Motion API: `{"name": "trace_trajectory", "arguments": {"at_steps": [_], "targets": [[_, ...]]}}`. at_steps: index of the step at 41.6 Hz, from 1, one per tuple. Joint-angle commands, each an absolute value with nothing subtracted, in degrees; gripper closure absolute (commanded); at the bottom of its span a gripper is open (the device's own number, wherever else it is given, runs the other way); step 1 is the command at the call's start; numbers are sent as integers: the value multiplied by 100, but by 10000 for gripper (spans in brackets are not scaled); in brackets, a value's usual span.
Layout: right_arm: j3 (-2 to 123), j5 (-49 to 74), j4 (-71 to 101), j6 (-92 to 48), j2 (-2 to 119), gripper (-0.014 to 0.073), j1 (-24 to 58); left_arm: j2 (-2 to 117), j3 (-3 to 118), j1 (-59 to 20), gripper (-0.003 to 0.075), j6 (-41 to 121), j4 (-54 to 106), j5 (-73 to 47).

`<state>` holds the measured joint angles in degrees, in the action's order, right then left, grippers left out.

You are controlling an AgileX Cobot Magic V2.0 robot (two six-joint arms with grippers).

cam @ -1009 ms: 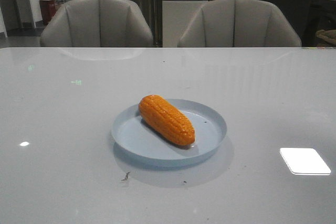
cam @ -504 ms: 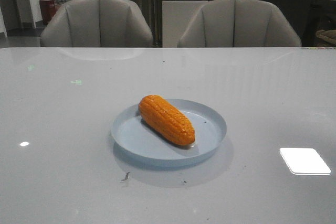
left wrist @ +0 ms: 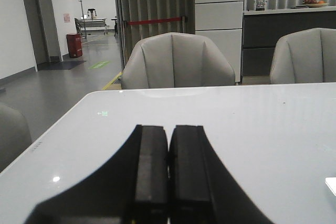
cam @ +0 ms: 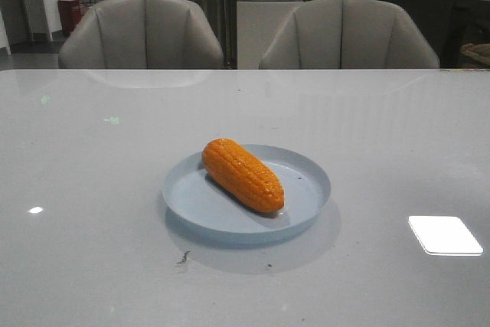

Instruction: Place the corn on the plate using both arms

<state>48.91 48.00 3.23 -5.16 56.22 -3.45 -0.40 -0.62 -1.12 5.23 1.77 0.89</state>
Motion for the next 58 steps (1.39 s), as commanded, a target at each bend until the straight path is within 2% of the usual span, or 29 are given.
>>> {"name": "trace_trajectory", "arguments": {"at_steps": [1,6,9,14,15,17,22,28,33,44,47,58], "targets": [[5045,4509,249,-528,5200,86,-324,-120,-277,-108,627,463,232,565],[5000,4375,249,-528,4528,172,-201,-120,-277,-108,627,463,232,565],[4912,4231,222,-533,4114,291,-136,-120,-277,-108,627,463,232,565],[4587,3890,185,-533,3417,574,-38,-120,-277,-108,627,463,232,565],[4498,3814,185,-533,3291,585,-29,-120,-277,-108,627,463,232,565],[4268,3615,185,-533,2995,554,-17,-120,-277,-108,627,463,232,565],[3540,2984,337,-528,2296,571,-17,-120,-277,-108,627,463,232,565],[2048,1246,863,-528,1363,571,-8,-120,-277,-108,627,463,232,565],[1130,461,950,-528,837,571,110,-120,-277,-108,627,463,232,565],[-12,387,950,-528,119,571,275,-120,-277,-108,627,463,232,565],[-21,921,950,-528,-207,571,275,-120,-277,-108,627,463,232,565],[-36,1042,950,-528,-200,571,275,-120,-277,-108,627,463,232,565]]}}
